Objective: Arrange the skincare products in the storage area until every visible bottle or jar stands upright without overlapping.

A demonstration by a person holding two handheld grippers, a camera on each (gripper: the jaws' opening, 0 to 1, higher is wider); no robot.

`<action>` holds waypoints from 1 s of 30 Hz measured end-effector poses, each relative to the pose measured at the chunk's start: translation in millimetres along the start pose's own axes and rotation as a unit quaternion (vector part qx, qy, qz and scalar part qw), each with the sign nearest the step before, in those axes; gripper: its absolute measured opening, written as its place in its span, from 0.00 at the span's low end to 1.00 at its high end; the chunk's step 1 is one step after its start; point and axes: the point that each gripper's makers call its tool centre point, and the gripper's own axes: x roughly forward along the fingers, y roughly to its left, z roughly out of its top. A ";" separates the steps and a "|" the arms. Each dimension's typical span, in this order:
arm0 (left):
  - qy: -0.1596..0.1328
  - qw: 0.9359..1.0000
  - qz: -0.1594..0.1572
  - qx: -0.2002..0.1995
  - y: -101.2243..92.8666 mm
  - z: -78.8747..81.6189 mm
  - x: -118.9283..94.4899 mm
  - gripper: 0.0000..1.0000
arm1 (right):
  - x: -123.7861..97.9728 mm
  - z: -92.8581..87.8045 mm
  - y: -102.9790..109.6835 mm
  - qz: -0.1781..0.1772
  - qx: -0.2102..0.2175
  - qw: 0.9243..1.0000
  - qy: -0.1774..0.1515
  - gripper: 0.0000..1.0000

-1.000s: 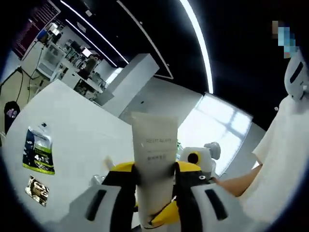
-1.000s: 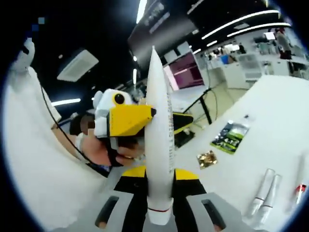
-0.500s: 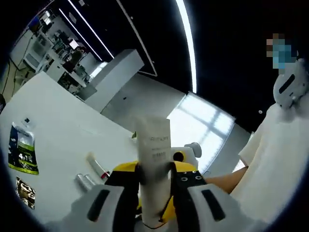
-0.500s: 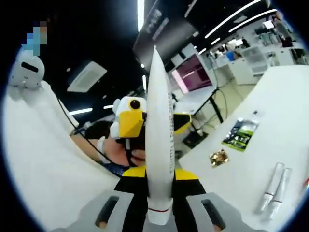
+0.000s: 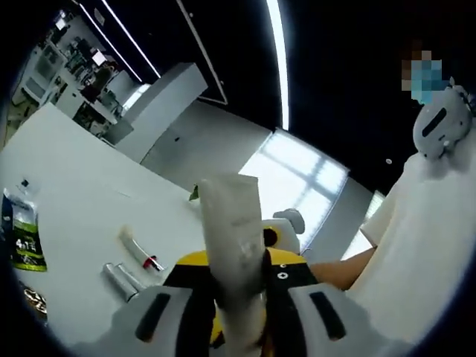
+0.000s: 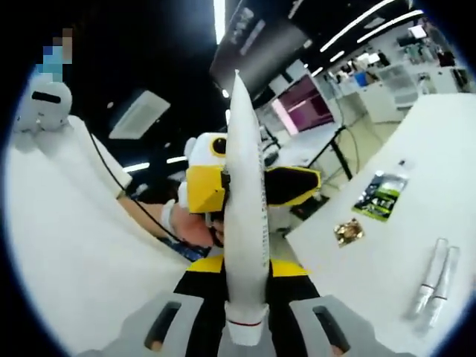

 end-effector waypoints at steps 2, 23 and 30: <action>0.002 1.000 0.021 0.007 4.2 -0.7 0.2 0.12 | -0.1 -0.3 -4.3 -0.018 -0.004 1.000 0.000 0.20; -0.001 0.981 0.141 0.133 28.5 41.1 38.3 0.12 | -8.7 17.8 -65.3 -0.266 -0.071 0.961 -0.020 0.28; 0.015 0.979 0.102 0.177 13.9 25.4 44.4 0.15 | -18.6 19.6 -58.5 -0.267 -0.076 0.960 -0.045 0.27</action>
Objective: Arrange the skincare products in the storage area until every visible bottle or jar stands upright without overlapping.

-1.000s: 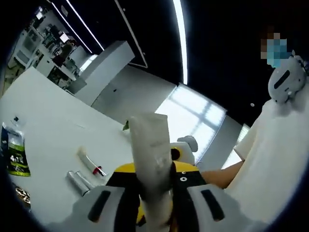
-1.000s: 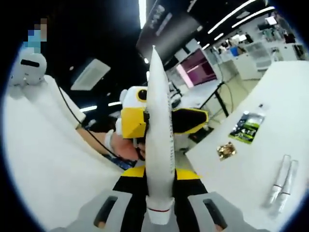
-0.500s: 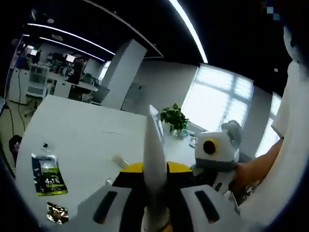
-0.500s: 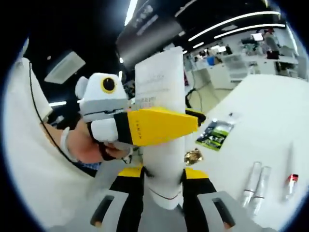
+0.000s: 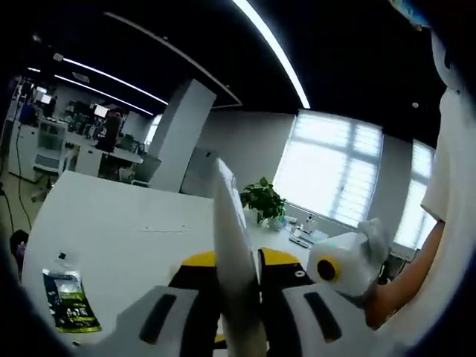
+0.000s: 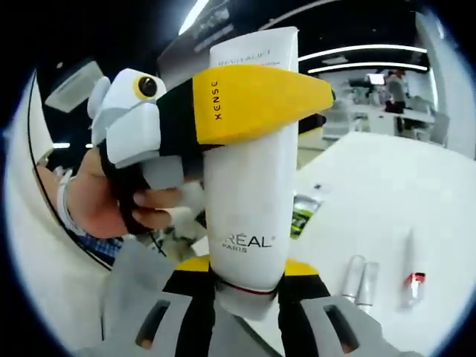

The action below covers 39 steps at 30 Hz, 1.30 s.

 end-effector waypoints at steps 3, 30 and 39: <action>0.014 1.000 0.000 0.010 -4.7 -11.8 0.1 0.17 | -0.7 5.9 -2.9 -0.003 0.002 1.000 -0.011 0.27; 0.105 0.986 0.104 0.074 60.3 -43.5 -37.0 0.12 | -28.5 7.7 -32.7 0.006 0.085 0.996 -0.030 0.42; 0.150 0.976 0.080 0.137 34.6 -61.6 -25.8 0.12 | -28.1 51.1 -21.6 0.027 0.170 0.980 -0.099 0.55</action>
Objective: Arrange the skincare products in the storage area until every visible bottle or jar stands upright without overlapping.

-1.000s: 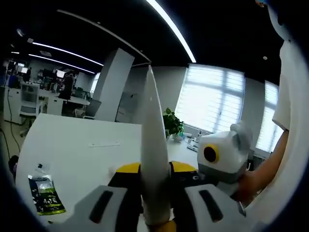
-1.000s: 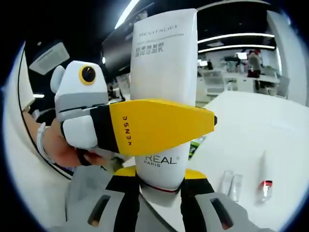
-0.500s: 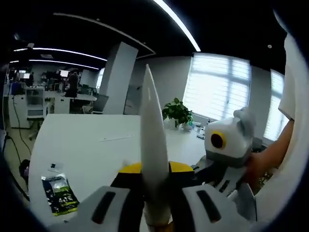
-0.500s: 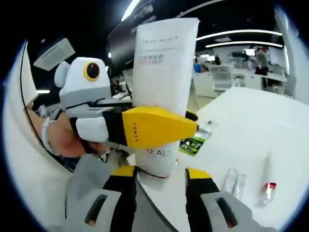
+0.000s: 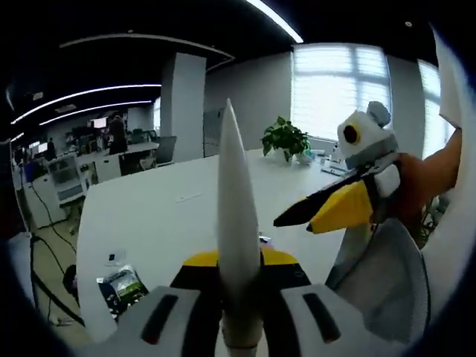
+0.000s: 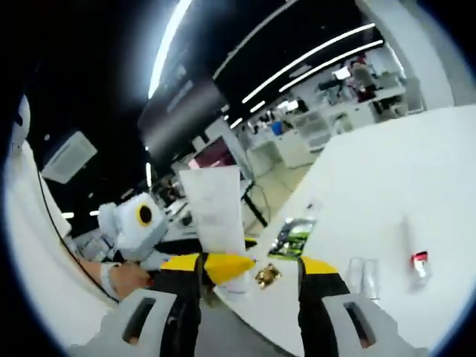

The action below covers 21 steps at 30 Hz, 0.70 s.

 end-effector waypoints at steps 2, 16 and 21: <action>0.005 1.000 -0.006 0.009 -7.4 -1.1 2.1 0.12 | 4.0 0.5 3.6 0.002 0.010 1.000 -0.002 0.54; 0.051 0.998 0.003 0.044 -29.3 -18.8 -2.7 0.13 | 14.8 -7.1 18.0 -0.019 0.033 0.999 -0.006 0.42; 0.041 0.998 0.015 0.053 -28.9 -13.7 -5.6 0.15 | 12.7 -3.3 23.7 -0.023 -0.020 1.000 -0.006 0.37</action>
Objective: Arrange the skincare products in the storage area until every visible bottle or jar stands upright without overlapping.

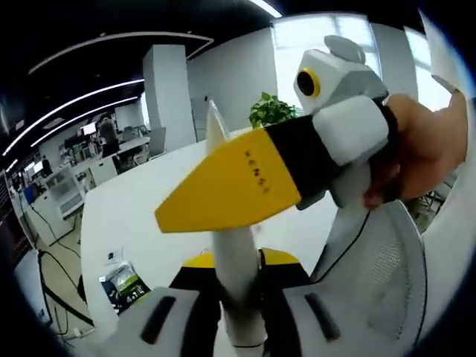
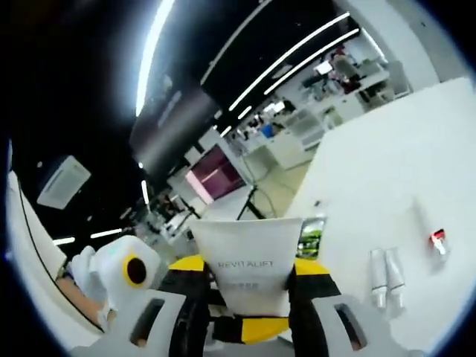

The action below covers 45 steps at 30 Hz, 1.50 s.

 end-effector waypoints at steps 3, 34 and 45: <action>-0.004 1.000 -0.003 -0.010 -0.2 1.7 1.9 0.16 | -1.6 -0.4 2.3 0.000 -0.027 1.000 0.010 0.36; 0.176 0.982 0.028 0.066 32.2 -122.3 -29.6 0.24 | 2.6 41.9 -54.4 -0.049 -0.138 0.989 0.026 0.36; 0.206 0.975 0.047 0.073 36.9 -140.8 -24.5 0.21 | -0.5 69.1 -95.0 -0.084 -0.158 0.983 0.032 0.36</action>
